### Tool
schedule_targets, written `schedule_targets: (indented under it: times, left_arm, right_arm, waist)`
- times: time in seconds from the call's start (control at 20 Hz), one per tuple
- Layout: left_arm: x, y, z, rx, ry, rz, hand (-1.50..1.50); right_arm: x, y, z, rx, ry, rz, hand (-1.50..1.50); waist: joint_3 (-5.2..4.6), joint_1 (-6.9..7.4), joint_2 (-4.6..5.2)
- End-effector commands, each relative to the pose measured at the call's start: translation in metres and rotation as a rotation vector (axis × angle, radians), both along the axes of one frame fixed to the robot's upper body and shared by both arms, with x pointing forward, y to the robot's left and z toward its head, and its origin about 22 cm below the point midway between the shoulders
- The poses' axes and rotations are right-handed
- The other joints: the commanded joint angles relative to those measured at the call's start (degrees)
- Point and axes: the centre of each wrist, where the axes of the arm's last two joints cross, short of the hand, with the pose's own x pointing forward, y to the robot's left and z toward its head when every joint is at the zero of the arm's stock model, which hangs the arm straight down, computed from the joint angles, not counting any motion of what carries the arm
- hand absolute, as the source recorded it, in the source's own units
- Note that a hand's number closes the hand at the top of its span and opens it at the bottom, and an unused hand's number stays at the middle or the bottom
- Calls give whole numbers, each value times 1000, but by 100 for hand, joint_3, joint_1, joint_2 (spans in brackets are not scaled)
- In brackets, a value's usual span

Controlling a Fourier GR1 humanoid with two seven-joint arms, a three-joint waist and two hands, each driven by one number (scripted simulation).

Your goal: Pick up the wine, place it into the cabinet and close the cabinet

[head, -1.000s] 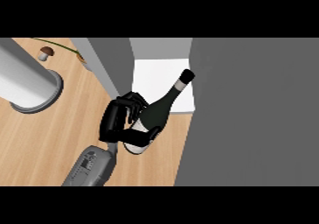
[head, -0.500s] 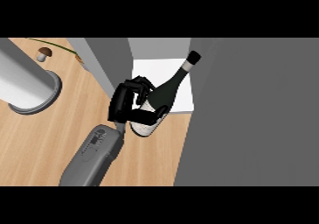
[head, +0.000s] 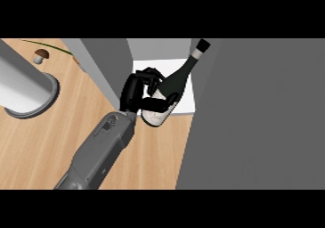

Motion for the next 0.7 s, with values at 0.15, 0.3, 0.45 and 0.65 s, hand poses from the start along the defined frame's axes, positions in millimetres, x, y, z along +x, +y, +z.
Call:
schedule_targets:
  times: [0.15,0.3,0.45,0.65]
  left_arm:
    - [25,-11,10,61,34,47,150]
    - [20,-9,-5,169,40,58,150]
    - [30,-19,11,162,87,97,150]
    - [39,-9,8,117,105,144,150]
  right_arm:
    - [-22,-8,31,115,-33,77,-150]
    - [-35,-7,31,123,14,86,-150]
    - [-25,-4,26,108,-8,103,-150]
    - [-22,0,21,122,-22,96,-150]
  waist:
    - [5,-116,50]
    - [5,-176,7]
    - [0,-224,50]
    - [-5,-234,96]
